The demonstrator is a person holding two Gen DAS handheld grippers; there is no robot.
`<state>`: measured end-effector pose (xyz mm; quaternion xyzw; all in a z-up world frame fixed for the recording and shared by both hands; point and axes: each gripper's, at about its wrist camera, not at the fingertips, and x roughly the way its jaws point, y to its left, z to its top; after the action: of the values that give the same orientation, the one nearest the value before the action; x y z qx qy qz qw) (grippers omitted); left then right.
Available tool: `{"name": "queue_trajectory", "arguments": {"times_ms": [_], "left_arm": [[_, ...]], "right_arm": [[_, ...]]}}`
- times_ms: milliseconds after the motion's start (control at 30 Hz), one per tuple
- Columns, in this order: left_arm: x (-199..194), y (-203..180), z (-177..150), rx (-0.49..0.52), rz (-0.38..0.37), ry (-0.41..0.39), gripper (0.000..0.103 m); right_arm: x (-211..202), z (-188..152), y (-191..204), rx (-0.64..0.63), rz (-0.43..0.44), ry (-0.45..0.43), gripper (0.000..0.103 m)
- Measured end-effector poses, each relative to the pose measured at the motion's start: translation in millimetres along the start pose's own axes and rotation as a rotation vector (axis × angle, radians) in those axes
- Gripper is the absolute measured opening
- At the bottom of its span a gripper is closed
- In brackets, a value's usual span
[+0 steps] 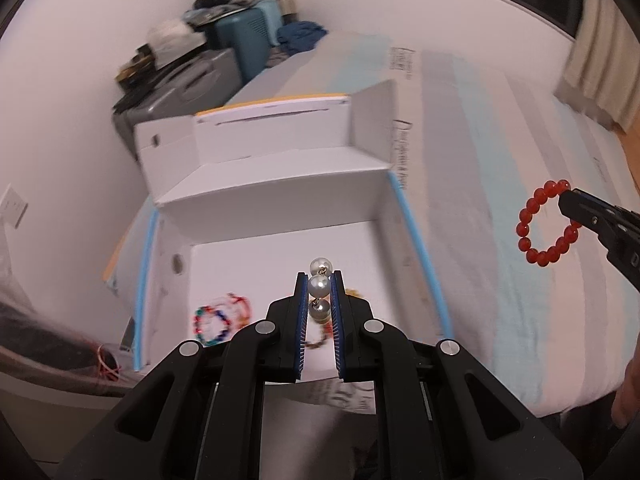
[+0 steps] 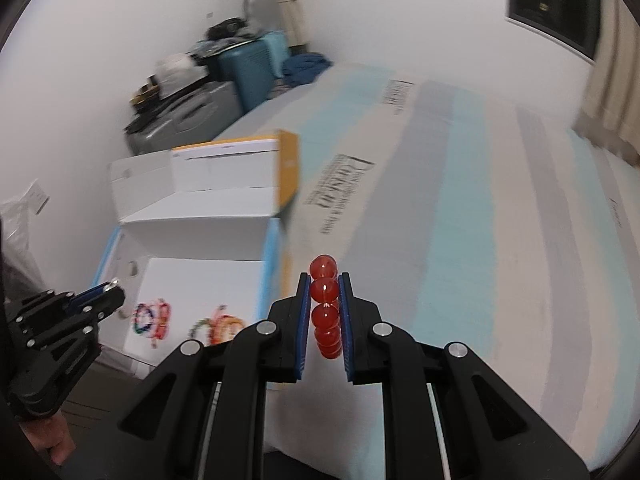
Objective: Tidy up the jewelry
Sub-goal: 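Lift and carry pearl earrings and red bracelet over the white box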
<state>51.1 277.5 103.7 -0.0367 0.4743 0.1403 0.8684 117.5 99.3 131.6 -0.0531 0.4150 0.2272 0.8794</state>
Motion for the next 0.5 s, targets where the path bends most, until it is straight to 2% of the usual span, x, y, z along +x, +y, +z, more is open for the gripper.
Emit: {"name": "queue_trajectory", "arguments": {"times_ms": [233, 500], "left_arm": [[12.1, 53.6, -5.8, -0.056, 0.035, 0.031, 0.010], [41.2, 87.1, -16.7, -0.094, 0.005, 0.097, 0.010]], "right_arm": [[23.3, 7.1, 63.4, -0.063, 0.065, 0.030, 0.013], [61.8, 0.0, 104.4, -0.088, 0.097, 0.089, 0.013]]}}
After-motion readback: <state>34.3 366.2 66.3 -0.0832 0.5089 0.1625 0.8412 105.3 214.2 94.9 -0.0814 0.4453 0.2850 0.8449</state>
